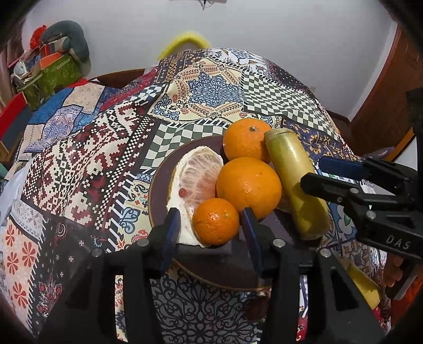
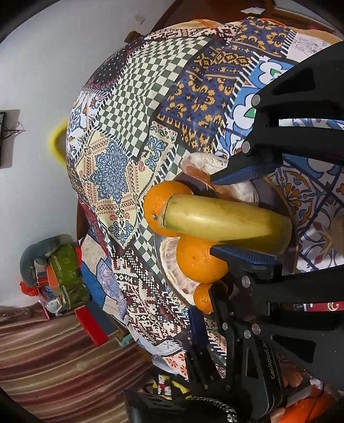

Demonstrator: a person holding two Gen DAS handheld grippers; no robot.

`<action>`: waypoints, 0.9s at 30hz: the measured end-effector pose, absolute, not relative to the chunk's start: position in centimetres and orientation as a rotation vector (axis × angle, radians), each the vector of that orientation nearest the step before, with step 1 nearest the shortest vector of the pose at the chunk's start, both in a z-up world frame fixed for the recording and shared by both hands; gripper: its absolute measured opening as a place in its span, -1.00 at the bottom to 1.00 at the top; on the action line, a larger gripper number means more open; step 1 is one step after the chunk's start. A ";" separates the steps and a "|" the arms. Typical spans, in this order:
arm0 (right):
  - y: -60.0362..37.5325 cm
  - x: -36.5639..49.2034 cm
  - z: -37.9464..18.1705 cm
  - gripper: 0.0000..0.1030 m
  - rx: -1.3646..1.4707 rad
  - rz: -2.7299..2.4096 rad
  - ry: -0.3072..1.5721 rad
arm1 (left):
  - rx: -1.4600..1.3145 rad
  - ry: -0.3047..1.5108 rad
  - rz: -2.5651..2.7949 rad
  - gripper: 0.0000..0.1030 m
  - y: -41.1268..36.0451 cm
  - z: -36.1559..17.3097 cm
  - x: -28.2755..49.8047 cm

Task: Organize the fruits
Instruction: 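Lower the tangerine onto the plate with the left gripper while the right gripper sets the corn down, then grasp the second corn piece with the right gripper while the left gripper grasps another tangerine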

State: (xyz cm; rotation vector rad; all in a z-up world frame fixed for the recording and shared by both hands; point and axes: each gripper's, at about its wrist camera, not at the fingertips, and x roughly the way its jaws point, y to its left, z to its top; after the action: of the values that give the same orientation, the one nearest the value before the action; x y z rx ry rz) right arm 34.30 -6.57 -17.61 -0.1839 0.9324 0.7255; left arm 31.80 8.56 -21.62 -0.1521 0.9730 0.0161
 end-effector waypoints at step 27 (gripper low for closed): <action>-13.0 24.6 -12.2 -0.14 -0.174 0.625 0.816 | -0.083 0.828 -0.016 0.04 4.6 -13.3 22.2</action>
State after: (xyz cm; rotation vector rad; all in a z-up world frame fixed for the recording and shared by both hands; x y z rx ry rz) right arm 24.57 -13.03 -12.19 -0.1743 0.8162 0.6254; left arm 22.20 4.60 -13.26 -0.0828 0.8279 -0.0161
